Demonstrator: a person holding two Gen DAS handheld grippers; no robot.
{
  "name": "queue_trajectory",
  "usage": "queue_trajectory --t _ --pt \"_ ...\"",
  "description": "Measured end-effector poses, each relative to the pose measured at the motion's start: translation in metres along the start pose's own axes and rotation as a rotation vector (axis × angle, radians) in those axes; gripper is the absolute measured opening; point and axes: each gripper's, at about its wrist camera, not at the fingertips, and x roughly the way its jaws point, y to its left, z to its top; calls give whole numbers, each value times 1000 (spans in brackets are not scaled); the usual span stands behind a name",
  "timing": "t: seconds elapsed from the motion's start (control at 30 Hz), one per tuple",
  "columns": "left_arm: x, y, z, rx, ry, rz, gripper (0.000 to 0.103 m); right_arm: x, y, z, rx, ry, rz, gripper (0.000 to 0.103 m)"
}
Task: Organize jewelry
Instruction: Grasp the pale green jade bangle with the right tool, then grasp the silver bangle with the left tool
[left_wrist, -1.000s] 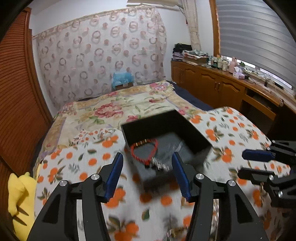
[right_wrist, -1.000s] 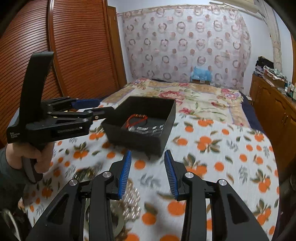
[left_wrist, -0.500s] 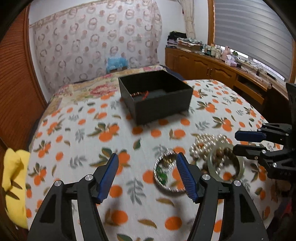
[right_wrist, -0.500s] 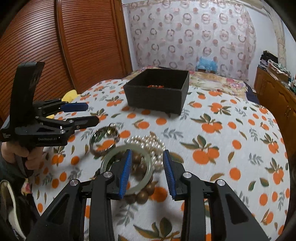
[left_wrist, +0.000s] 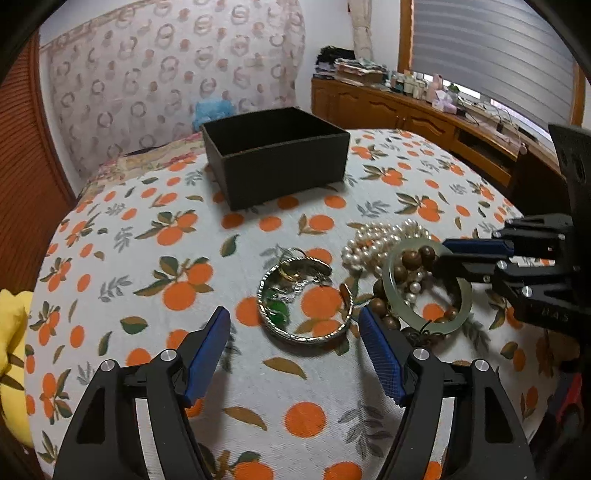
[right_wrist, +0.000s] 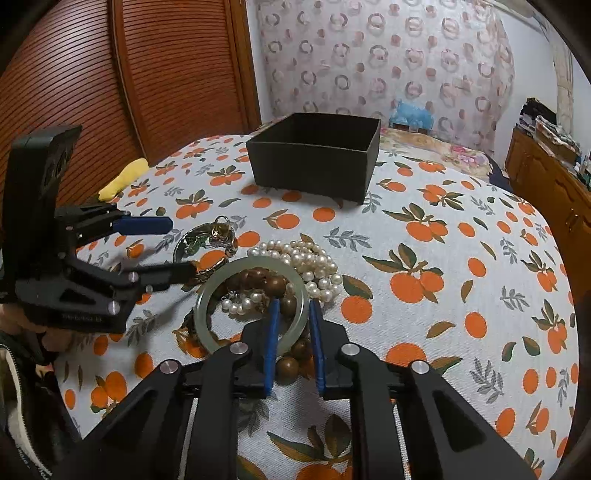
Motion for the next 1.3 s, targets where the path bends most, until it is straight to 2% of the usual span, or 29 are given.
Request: queue_trajectory --t 0.27,0.3,0.33,0.77,0.8,0.83,1.07,1.3 --pt "5 -4 1 8 19 -7 69 3 -3 4 13 13 2 15" --pt "6 -4 1 8 21 -5 69 1 -1 4 1 5 -4 10" --pt "6 -3 1 7 23 -9 69 -2 0 5 -8 -6 -10 10" --pt "16 -5 9 31 47 -8 67 -22 -7 10 -6 -77 -27 9" --pt "16 -5 9 32 43 -7 58 -23 -7 11 -6 -78 -28 9" --pt "15 -5 10 31 37 -12 56 -23 -7 10 -6 -80 -28 9" --pt "7 -1 11 -3 -2 -34 56 -25 -10 9 0 -88 -30 9" --pt "-8 1 20 -20 -68 -16 56 -30 -16 14 10 -105 -32 9"
